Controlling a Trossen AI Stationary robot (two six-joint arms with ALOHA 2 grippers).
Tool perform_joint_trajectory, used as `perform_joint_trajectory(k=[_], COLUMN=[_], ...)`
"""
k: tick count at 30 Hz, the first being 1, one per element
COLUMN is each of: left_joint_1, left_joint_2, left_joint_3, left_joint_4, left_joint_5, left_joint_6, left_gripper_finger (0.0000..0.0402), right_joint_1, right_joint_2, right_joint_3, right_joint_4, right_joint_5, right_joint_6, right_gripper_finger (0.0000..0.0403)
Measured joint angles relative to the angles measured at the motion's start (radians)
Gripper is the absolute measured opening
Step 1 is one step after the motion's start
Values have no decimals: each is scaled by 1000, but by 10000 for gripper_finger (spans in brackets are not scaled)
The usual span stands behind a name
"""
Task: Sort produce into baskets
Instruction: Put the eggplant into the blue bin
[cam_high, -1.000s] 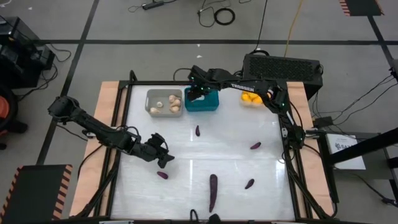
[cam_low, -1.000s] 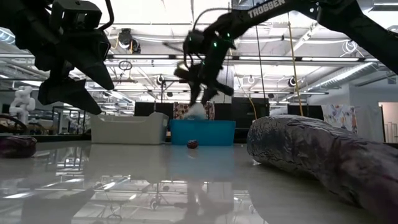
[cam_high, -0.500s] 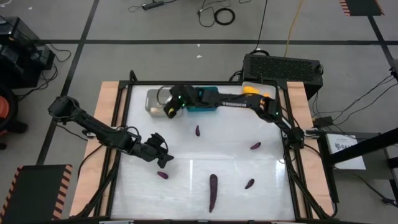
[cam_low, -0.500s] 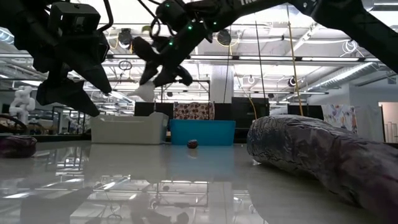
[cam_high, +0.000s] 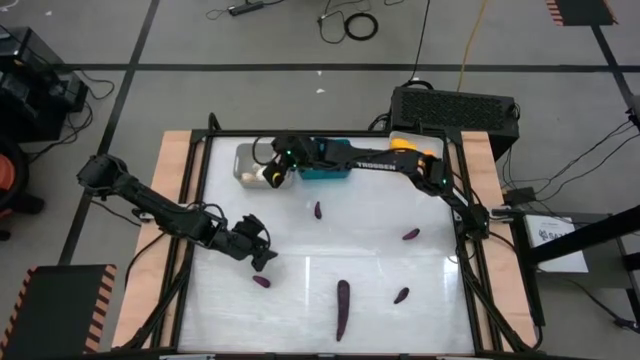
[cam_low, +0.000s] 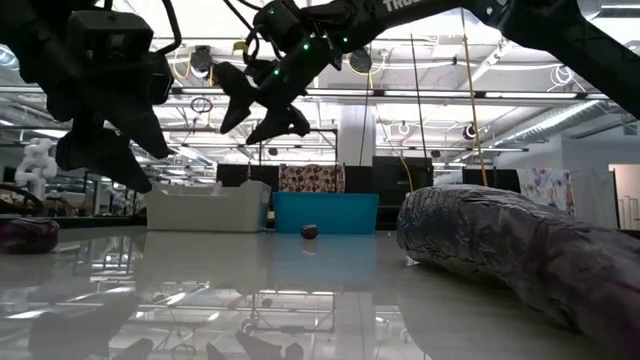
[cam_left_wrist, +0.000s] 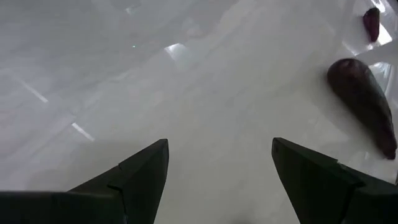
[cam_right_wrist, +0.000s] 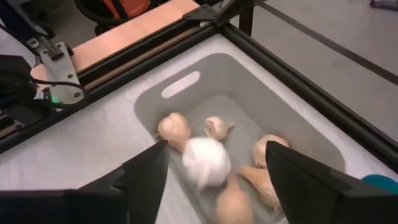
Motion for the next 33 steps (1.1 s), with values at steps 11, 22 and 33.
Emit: perform_joint_trajectory(k=[11,22,33], left_joint_1=[34,165,220], left_joint_2=[0,0,98], left_joint_3=[0,0,183], left_joint_4=[-4,110,115], left_joint_5=[-2,213,359], left_joint_6=[214,654,894], left_gripper_finger=[292,292,292], right_joint_1=[38,283,694], right_joint_2=[0,-222,-420], right_joint_3=[252,229,229], right_joint_4=[-597,-1090,-1114], right_joint_5=[-152,-131,207], right_joint_6=[105,260,513], right_gripper_finger=[276,254,253])
